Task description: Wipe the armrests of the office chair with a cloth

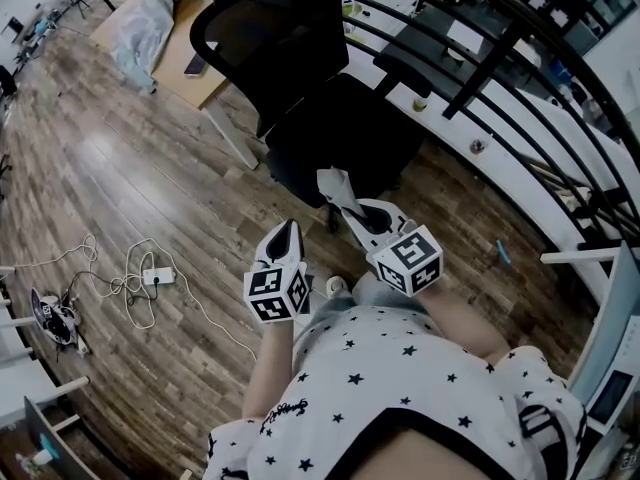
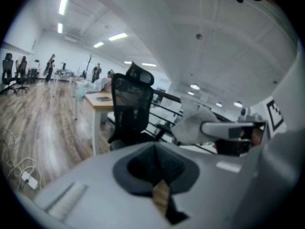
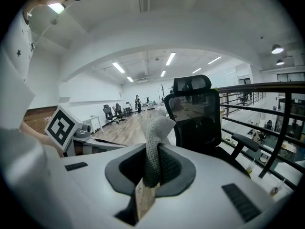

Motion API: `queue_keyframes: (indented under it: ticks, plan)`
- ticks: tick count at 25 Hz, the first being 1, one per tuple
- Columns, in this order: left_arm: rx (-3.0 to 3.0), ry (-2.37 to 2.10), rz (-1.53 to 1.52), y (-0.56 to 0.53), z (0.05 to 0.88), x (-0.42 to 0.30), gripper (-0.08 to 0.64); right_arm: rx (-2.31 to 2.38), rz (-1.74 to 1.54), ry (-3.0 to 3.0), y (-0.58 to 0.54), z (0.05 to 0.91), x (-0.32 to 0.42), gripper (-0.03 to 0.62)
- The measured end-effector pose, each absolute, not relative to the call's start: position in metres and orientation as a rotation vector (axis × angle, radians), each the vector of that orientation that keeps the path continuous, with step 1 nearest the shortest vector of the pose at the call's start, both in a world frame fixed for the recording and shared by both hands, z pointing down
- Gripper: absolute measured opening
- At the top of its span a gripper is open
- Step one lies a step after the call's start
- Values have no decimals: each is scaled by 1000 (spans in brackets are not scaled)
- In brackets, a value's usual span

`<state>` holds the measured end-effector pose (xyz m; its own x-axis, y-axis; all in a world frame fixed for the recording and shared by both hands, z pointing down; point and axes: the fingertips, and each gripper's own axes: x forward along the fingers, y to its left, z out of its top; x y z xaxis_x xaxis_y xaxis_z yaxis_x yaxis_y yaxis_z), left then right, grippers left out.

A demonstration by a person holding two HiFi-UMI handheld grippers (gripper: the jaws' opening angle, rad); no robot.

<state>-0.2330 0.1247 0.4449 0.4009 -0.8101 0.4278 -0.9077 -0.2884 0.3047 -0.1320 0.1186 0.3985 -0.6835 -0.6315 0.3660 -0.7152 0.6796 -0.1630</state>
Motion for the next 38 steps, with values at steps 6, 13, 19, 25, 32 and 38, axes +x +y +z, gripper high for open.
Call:
queue_keyframes:
  ticks: [6, 13, 19, 25, 32, 38]
  plan:
    - [2103, -1509, 244, 113, 452, -249, 5, 1020, 419, -2618, 96, 403, -145, 34]
    - [2029, -1599, 218, 90, 457, -261, 5, 944, 400, -2625, 57, 410, -152, 34]
    - [1923, -1671, 188, 67, 468, -271, 5, 814, 330, -2613, 16, 426, -167, 34]
    - [1836, -1713, 189, 55, 486, -281, 5, 724, 302, -2589, -18, 448, -185, 34]
    - [1757, -1735, 185, 43, 504, -289, 5, 649, 254, -2541, -58, 480, -204, 34]
    - [1717, -1727, 191, 33, 525, -287, 5, 596, 214, -2515, -86, 510, -222, 34]
